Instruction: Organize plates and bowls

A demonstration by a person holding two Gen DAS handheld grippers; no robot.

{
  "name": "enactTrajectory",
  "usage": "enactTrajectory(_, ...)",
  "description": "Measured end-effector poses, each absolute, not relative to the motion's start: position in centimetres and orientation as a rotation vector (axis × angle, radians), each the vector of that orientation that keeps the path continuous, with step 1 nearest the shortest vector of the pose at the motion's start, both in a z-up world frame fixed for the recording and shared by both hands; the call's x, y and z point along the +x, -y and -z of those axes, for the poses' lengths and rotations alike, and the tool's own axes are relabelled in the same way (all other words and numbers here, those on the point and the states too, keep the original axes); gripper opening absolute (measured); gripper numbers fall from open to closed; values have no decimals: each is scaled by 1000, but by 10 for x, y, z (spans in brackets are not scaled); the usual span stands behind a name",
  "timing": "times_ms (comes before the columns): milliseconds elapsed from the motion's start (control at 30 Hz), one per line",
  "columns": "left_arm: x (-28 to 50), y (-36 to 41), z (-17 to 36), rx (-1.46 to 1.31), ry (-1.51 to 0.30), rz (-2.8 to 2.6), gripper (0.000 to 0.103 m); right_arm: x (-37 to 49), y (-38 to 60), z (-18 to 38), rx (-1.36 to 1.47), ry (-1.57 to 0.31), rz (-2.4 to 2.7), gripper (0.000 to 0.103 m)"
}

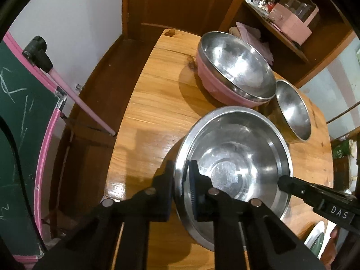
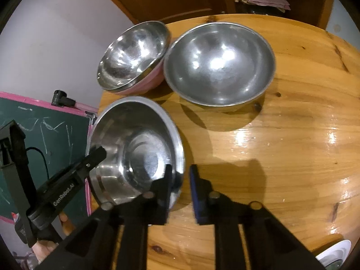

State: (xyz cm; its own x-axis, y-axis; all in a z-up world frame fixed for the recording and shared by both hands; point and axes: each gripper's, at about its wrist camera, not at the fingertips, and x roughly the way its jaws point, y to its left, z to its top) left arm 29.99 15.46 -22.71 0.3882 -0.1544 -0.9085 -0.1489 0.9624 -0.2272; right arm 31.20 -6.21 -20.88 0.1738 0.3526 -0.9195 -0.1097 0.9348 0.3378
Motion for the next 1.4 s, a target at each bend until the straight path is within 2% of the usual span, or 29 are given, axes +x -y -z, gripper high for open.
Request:
enactTrajectory(267,274,-145,209,-295,-1190,38,10,290,69,193,211,-1343,-335,9)
enactTrajectory(700,172,-118,154,-280,-1130,98,10,184,106,138,178,-1210,-384,9)
enactTrajectory(1000,103,-90,169,-223,-1142,115,10,114,121,174,175,-1270,-368,11)
enactTrajectory(1400,84,-85,212,-234,-1225,88,10,94,125,198,190,-1316,-357,11)
